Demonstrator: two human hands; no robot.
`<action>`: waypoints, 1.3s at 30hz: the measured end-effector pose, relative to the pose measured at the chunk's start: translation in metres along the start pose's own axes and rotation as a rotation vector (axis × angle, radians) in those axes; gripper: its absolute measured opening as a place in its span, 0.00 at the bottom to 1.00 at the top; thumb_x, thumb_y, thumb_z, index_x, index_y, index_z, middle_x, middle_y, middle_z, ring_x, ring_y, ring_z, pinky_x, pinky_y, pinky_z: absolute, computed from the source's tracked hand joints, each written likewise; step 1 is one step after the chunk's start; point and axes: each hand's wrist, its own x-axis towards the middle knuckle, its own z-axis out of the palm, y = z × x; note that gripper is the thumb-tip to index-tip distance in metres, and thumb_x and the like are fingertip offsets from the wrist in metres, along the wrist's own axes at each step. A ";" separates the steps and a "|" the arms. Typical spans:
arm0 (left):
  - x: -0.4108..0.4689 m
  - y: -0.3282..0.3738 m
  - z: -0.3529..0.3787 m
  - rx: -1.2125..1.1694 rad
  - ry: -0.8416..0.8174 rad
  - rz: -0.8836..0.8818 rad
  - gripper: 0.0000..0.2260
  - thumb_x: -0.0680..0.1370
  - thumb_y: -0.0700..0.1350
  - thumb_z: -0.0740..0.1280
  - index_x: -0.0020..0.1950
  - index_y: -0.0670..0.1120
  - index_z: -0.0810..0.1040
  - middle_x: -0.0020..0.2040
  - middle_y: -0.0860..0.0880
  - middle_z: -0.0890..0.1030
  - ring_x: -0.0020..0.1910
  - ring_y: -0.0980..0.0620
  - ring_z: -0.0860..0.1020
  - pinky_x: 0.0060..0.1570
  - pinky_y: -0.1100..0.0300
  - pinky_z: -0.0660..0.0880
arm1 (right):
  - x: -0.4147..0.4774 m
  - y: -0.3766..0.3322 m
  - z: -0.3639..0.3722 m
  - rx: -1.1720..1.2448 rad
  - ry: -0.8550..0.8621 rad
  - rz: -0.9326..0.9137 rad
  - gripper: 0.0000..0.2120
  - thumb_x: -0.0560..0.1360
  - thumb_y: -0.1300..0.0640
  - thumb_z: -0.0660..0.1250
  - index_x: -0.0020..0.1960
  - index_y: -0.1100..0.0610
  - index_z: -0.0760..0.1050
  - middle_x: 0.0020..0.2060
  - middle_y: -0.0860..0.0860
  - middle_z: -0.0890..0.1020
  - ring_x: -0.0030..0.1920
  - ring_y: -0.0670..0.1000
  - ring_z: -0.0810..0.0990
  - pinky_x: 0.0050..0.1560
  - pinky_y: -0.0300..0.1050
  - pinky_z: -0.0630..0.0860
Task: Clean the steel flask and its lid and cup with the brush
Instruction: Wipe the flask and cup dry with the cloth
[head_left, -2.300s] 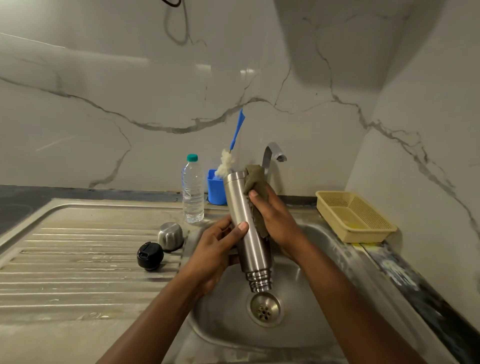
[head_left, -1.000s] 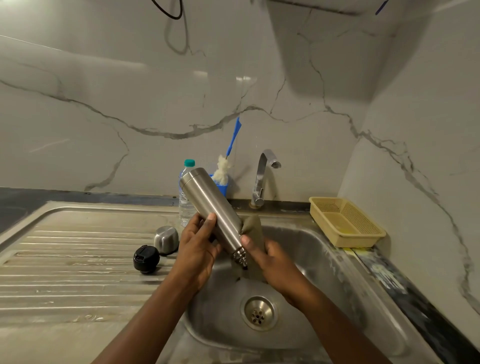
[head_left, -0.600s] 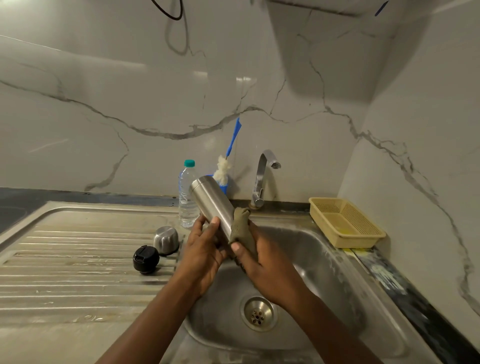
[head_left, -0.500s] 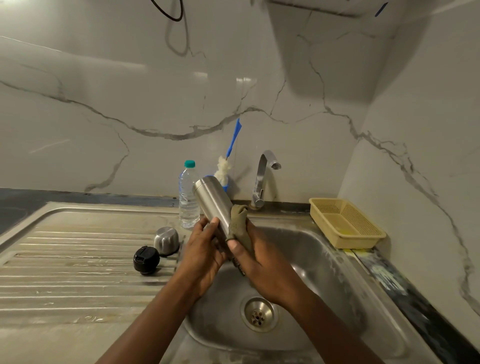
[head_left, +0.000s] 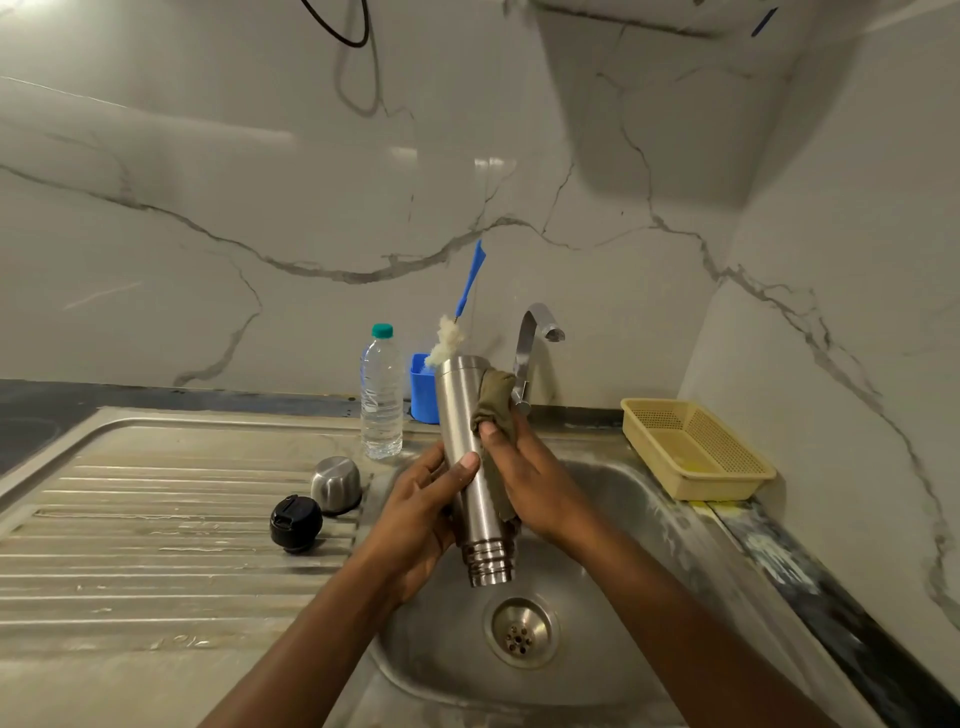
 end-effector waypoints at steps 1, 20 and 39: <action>-0.001 0.000 0.001 0.019 -0.007 -0.006 0.17 0.82 0.44 0.69 0.72 0.45 0.78 0.60 0.38 0.84 0.58 0.40 0.84 0.59 0.40 0.82 | 0.004 -0.004 -0.001 -0.012 0.014 -0.017 0.24 0.86 0.43 0.56 0.81 0.37 0.57 0.68 0.43 0.74 0.58 0.34 0.75 0.52 0.28 0.70; -0.007 0.004 -0.004 -0.129 -0.254 -0.101 0.20 0.79 0.44 0.73 0.70 0.42 0.80 0.63 0.36 0.81 0.59 0.41 0.83 0.56 0.48 0.83 | 0.056 -0.033 -0.046 0.061 -0.011 -0.050 0.13 0.81 0.45 0.68 0.60 0.50 0.84 0.55 0.59 0.84 0.56 0.59 0.83 0.62 0.57 0.79; 0.001 -0.001 0.002 0.024 0.059 -0.047 0.16 0.82 0.49 0.66 0.68 0.44 0.79 0.60 0.38 0.85 0.57 0.42 0.85 0.63 0.40 0.80 | 0.007 0.009 0.003 -0.004 0.086 0.006 0.20 0.85 0.43 0.60 0.74 0.34 0.60 0.56 0.37 0.78 0.53 0.35 0.78 0.49 0.30 0.73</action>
